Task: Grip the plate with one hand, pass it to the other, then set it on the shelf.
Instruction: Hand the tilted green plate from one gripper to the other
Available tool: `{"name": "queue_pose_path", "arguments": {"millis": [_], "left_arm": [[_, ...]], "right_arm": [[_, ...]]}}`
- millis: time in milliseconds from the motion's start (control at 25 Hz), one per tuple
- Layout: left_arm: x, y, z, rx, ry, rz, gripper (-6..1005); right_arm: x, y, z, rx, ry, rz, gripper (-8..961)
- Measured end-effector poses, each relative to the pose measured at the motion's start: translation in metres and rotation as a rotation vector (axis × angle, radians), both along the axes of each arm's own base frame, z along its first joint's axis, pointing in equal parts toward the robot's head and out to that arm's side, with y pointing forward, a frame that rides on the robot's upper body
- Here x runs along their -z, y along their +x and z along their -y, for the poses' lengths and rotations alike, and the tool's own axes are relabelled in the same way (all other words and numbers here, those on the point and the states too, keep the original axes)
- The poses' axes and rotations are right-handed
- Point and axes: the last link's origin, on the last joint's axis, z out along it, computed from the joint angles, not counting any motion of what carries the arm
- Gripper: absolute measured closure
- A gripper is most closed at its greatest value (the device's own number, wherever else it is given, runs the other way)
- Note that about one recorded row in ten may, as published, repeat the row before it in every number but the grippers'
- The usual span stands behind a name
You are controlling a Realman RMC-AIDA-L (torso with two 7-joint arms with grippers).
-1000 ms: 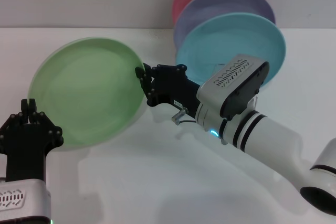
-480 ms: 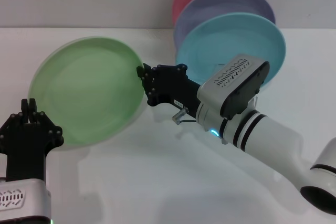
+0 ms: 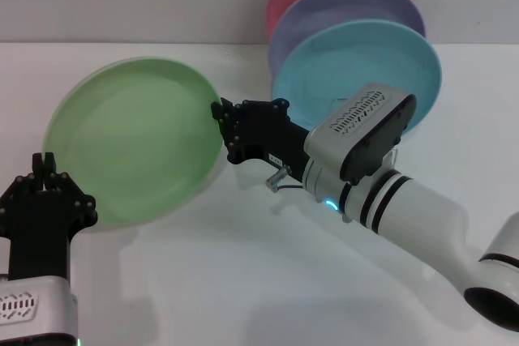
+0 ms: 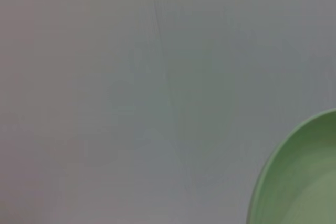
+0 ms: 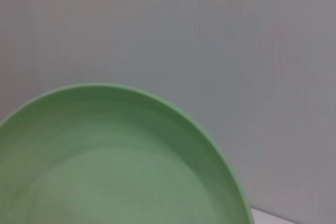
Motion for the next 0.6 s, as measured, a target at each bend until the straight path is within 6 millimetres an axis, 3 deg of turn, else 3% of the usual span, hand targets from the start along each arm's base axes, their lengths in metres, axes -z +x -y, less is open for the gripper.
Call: {"name": "queue_pose_path", "arguments": {"millis": [600], "left_arm": [[-0.0011,-0.0044,-0.0021,0.005,-0.005,-0.025,877]], "right_arm": [[-0.0012,0.0016,-0.0004,0.004,0.006,-0.003,936]]}}
